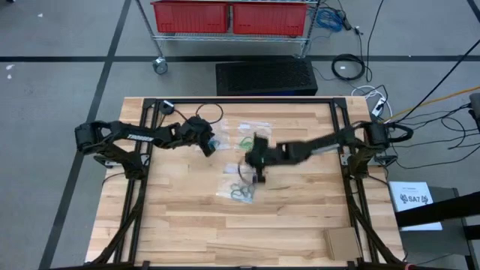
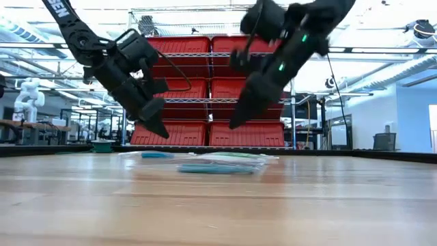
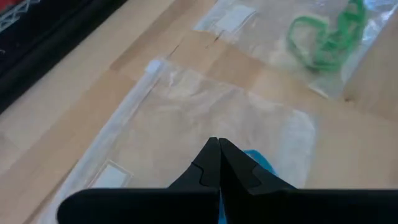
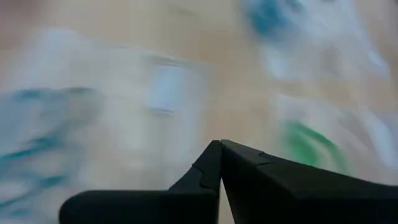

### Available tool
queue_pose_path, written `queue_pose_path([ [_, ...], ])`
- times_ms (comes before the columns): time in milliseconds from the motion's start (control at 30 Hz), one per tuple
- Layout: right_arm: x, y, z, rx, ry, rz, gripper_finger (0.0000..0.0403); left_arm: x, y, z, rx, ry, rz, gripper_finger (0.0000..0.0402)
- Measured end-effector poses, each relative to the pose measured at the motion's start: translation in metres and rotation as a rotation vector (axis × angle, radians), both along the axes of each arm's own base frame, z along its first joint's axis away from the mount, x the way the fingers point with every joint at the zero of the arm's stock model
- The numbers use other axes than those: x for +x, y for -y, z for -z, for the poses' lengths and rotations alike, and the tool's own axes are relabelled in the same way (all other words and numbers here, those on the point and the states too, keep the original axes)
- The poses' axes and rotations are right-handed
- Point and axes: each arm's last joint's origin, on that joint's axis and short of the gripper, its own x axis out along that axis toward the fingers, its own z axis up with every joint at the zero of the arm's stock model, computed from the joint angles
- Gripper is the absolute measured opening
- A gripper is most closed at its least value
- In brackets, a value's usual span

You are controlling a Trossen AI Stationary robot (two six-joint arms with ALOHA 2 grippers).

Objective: Sort rubber bands
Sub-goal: Move the transparent zip bags aligned to the other transparent zip bag

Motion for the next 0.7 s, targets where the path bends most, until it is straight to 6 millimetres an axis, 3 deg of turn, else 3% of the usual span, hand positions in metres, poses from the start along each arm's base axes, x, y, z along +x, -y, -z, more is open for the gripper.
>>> queue_pose_path([
  [167, -0.013, 0.058, 0.017, 0.025, -0.013, 0.294, 0.0, 0.002, -0.006, 0.014, -0.102, 0.012, 0.013, 0.0],
  [300, -0.021, 0.079, 0.034, 0.021, -0.021, 0.388, 0.0, 0.006, -0.007, 0.032, -0.141, -0.034, 0.025, 0.0],
  [400, -0.031, 0.078, 0.052, 0.051, -0.097, 0.38, 0.0, 0.009, -0.006, 0.037, -0.151, -0.044, 0.027, 0.0],
  [533, -0.043, 0.068, 0.06, 0.092, -0.138, 0.38, 0.0, 0.01, 0.003, 0.034, -0.153, -0.051, 0.06, 0.0],
  [700, -0.065, 0.04, 0.061, 0.123, -0.235, 0.347, 0.0, 0.003, 0.018, 0.025, -0.19, -0.108, 0.098, 0.0],
])
